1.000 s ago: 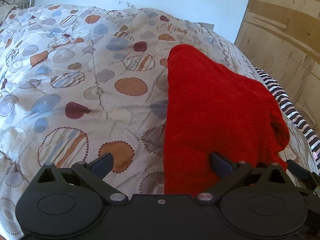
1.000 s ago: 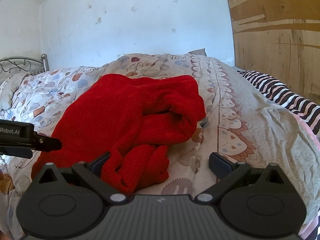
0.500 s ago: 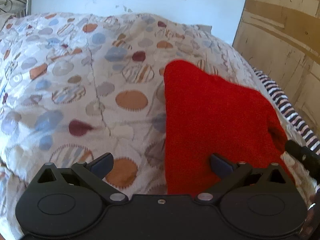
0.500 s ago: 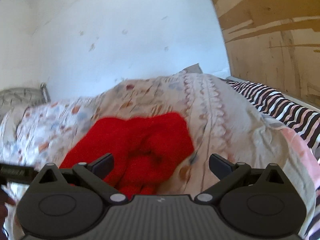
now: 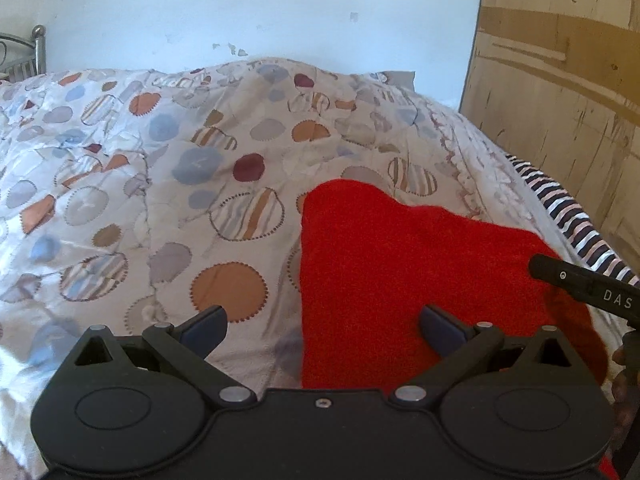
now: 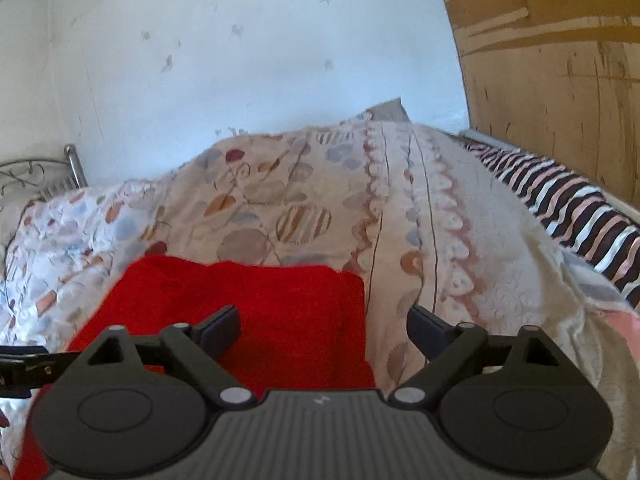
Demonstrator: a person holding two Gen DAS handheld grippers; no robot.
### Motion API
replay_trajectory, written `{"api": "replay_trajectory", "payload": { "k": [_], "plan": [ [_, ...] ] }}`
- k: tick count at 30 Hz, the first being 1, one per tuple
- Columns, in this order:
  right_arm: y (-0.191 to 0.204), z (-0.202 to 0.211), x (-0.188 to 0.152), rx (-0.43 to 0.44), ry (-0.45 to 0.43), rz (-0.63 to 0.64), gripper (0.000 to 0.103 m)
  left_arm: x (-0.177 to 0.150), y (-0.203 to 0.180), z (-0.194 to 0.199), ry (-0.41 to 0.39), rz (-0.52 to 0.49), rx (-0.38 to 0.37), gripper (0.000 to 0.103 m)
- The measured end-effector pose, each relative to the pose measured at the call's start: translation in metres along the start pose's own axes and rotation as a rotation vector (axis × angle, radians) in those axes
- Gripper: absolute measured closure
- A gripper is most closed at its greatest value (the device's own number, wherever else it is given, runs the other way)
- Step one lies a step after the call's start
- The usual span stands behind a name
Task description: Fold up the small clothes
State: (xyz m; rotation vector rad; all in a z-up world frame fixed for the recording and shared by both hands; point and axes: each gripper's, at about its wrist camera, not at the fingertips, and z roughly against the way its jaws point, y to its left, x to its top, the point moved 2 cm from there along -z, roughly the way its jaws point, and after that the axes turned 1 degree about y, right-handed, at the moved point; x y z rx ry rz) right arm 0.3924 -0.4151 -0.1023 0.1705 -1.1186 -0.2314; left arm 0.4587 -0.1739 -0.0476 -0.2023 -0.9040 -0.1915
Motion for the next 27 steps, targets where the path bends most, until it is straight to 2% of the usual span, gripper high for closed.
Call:
{"api": "replay_trajectory", "payload": {
  "k": [6, 17, 22, 27],
  "plan": [
    [-0.014, -0.02, -0.03, 0.028, 0.041, -0.061, 0.008, -0.015, 0.006, -0.022, 0.022, 0.069, -0.042, 0.0],
    [-0.02, -0.02, -0.032, 0.037, 0.037, -0.068, 0.007, -0.02, 0.013, -0.027, 0.03, 0.115, -0.074, 0.0],
    [-0.017, -0.016, -0.025, 0.058, 0.03, -0.068, 0.006, -0.012, 0.015, -0.023, 0.027, 0.064, -0.091, 0.0],
    [-0.01, -0.021, -0.016, 0.126, 0.05, -0.031, 0.01, 0.0, 0.025, -0.024, 0.011, -0.01, -0.169, 0.001]
  ]
}}
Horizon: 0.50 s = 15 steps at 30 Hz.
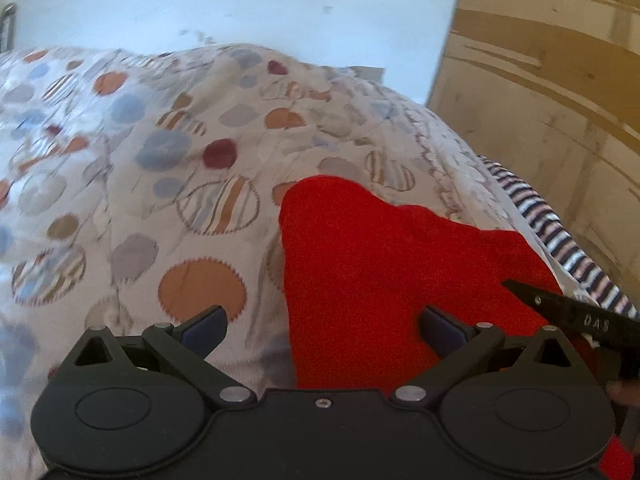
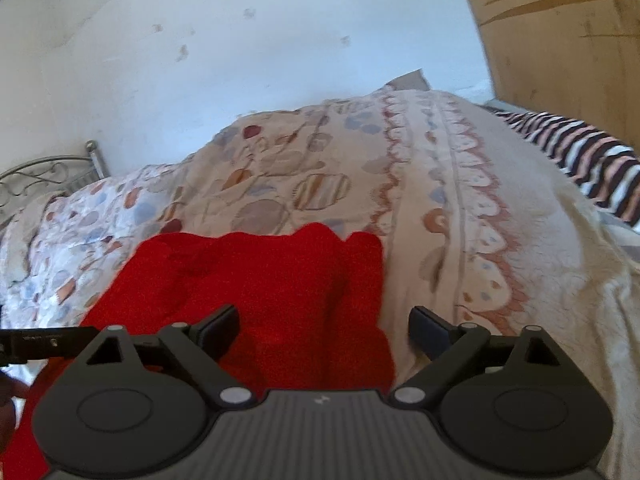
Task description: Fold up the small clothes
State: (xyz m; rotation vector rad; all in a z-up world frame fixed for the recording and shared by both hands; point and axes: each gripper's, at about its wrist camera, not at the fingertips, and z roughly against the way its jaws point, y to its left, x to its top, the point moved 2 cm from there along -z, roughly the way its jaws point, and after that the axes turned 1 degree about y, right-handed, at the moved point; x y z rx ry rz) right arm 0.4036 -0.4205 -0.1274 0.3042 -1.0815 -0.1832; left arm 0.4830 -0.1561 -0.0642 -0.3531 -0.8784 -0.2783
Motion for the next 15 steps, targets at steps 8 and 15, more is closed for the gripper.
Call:
{"api": "replay_trajectory", "payload": {
  "k": [8, 15],
  "plan": [
    [-0.007, -0.009, -0.002, 0.047, 0.035, -0.052, 0.013, -0.003, 0.04, -0.037, 0.158, 0.194, -0.263, 0.0],
    [-0.005, -0.01, -0.005, 0.04, 0.032, -0.047, 0.013, -0.006, 0.034, -0.04, 0.148, 0.19, -0.245, 0.0]
  ]
}}
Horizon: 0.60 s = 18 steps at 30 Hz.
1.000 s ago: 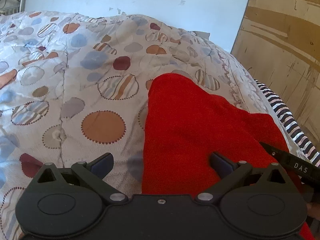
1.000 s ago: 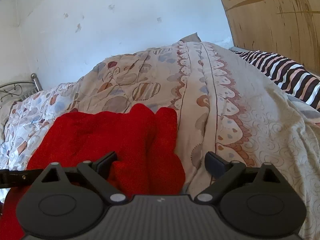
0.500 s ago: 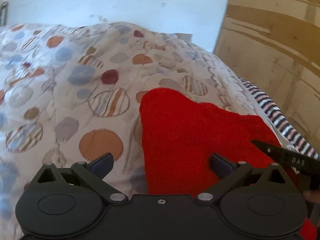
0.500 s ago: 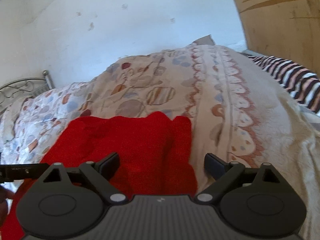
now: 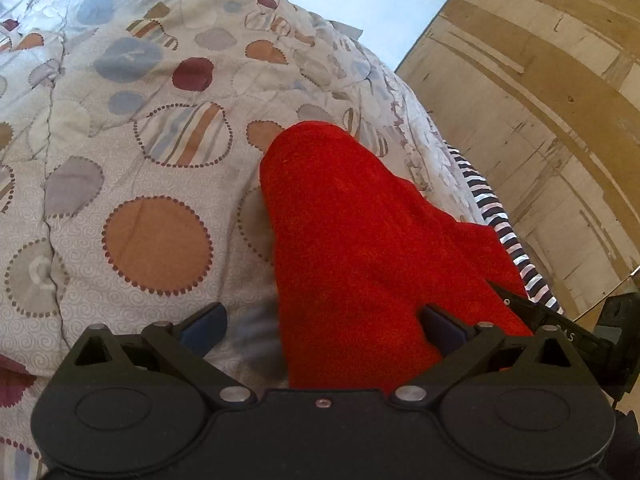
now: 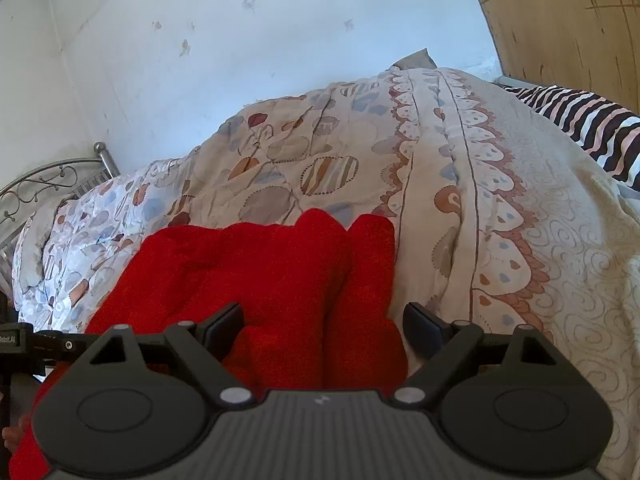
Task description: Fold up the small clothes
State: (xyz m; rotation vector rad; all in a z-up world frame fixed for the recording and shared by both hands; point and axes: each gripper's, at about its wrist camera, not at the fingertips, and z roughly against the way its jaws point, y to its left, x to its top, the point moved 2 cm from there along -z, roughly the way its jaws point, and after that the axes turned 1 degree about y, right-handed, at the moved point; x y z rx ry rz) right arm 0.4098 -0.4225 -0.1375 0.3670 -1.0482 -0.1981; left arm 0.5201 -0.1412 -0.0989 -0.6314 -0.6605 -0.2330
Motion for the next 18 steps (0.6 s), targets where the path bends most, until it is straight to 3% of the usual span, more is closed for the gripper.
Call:
{"api": "replay_trajectory", "payload": {
  "k": [8, 14, 16, 18],
  "plan": [
    [0.008, 0.004, 0.0, 0.021, 0.0, 0.02, 0.043, 0.006, -0.01, 0.002, 0.03, -0.009, 0.062, 0.004],
    [0.015, 0.006, 0.002, 0.006, -0.006, 0.038, 0.059, 0.011, -0.018, 0.001, 0.072, -0.046, -0.008, 0.035],
    [0.018, 0.009, 0.002, -0.006, -0.016, 0.044, 0.061, 0.012, -0.02, 0.002, 0.08, -0.038, -0.015, 0.048],
    [0.022, 0.012, 0.003, -0.015, -0.025, 0.043, 0.064, 0.012, -0.024, 0.005, 0.075, -0.019, -0.004, 0.054]
  ]
}}
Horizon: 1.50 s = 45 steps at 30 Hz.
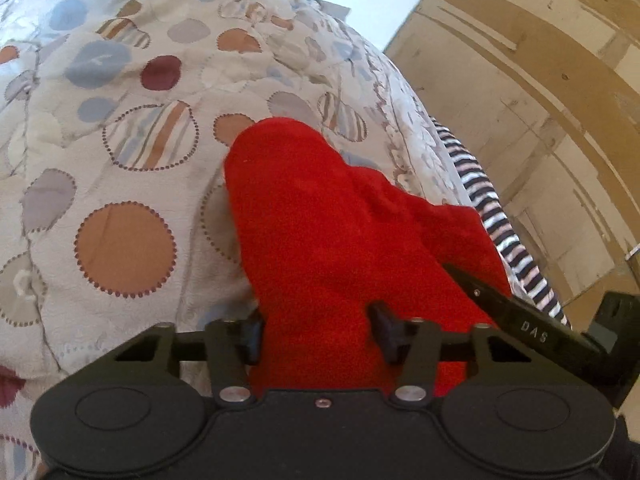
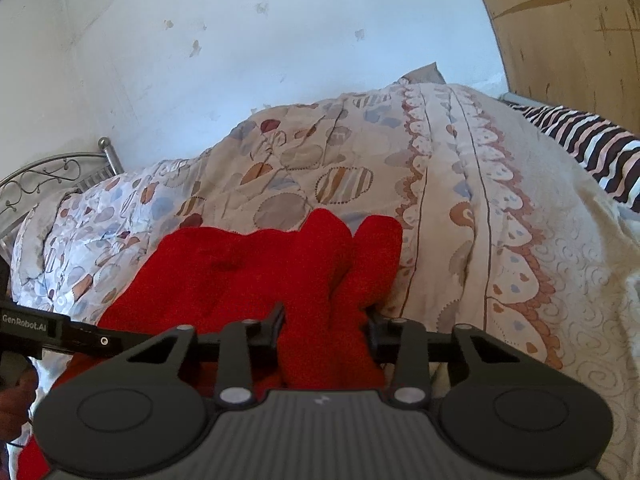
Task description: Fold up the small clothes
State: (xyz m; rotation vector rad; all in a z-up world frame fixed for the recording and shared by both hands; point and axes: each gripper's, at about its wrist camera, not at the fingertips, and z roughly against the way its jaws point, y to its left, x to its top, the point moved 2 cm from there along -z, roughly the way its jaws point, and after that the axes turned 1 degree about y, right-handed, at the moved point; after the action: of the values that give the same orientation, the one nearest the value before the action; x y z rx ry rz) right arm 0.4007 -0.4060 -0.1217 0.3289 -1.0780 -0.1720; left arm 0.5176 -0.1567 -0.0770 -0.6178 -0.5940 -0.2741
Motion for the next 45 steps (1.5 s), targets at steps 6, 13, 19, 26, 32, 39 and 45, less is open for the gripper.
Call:
{"api": "replay_trajectory", "payload": {
  "k": [6, 13, 19, 26, 32, 39, 45],
  "plan": [
    [0.011, 0.017, 0.013, 0.009, -0.025, -0.03, 0.068, 0.006, -0.016, 0.019, -0.009, 0.022, 0.029, 0.069],
    [0.047, 0.042, 0.044, 0.079, -0.088, -0.031, 0.07, 0.016, -0.02, 0.072, -0.079, 0.084, 0.027, 0.072],
    [0.093, 0.033, 0.077, 0.2, -0.09, -0.031, 0.07, 0.036, -0.01, 0.135, -0.155, 0.107, 0.093, 0.073],
    [0.141, -0.038, 0.103, 0.298, 0.004, -0.055, 0.07, 0.072, 0.037, 0.166, -0.173, 0.151, 0.23, 0.072],
    [0.172, -0.103, 0.092, 0.245, 0.026, 0.066, 0.07, 0.091, 0.09, 0.142, -0.13, 0.185, 0.305, 0.072],
    [0.166, -0.137, 0.068, 0.158, 0.049, 0.086, 0.068, 0.091, 0.115, 0.111, -0.121, 0.188, 0.311, 0.069],
    [0.155, -0.145, 0.05, 0.114, 0.055, 0.088, 0.062, 0.09, 0.118, 0.09, -0.12, 0.123, 0.362, 0.06]
  ]
}}
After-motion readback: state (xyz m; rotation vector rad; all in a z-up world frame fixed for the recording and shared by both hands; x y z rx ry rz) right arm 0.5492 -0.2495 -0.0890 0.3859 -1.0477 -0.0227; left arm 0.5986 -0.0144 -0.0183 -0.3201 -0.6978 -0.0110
